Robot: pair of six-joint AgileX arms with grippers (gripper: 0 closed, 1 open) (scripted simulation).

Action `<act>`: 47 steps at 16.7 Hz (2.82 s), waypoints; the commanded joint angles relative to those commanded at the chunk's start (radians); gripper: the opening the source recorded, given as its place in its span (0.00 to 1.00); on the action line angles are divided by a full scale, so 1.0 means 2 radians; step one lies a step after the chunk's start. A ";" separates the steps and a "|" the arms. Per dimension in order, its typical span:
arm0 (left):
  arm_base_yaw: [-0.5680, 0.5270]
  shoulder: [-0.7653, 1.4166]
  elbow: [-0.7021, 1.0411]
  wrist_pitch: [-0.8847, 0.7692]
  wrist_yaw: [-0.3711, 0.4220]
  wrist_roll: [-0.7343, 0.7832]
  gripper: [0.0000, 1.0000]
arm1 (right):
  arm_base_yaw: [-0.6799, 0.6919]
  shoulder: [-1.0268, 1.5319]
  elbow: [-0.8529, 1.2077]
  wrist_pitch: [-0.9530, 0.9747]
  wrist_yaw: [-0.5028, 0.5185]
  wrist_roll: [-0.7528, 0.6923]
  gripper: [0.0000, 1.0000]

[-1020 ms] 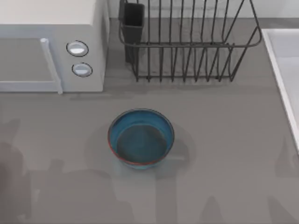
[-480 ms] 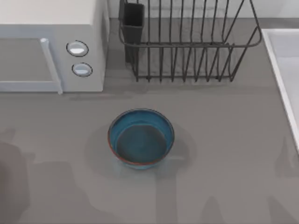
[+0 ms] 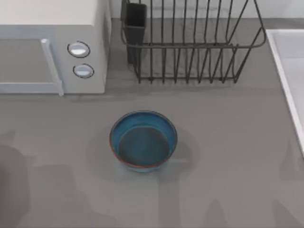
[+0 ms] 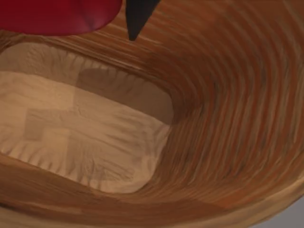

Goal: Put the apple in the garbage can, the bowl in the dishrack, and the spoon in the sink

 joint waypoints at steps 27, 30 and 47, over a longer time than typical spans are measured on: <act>-0.047 -0.167 -0.106 0.106 0.002 -0.216 1.00 | 0.000 0.000 0.000 0.000 0.000 0.000 1.00; -0.074 -0.269 -0.181 0.164 -0.001 -0.370 1.00 | 0.000 0.000 0.000 0.000 0.000 0.000 1.00; -0.204 -0.763 -0.505 0.470 -0.006 -1.035 1.00 | 0.000 0.000 0.000 0.000 0.000 0.000 1.00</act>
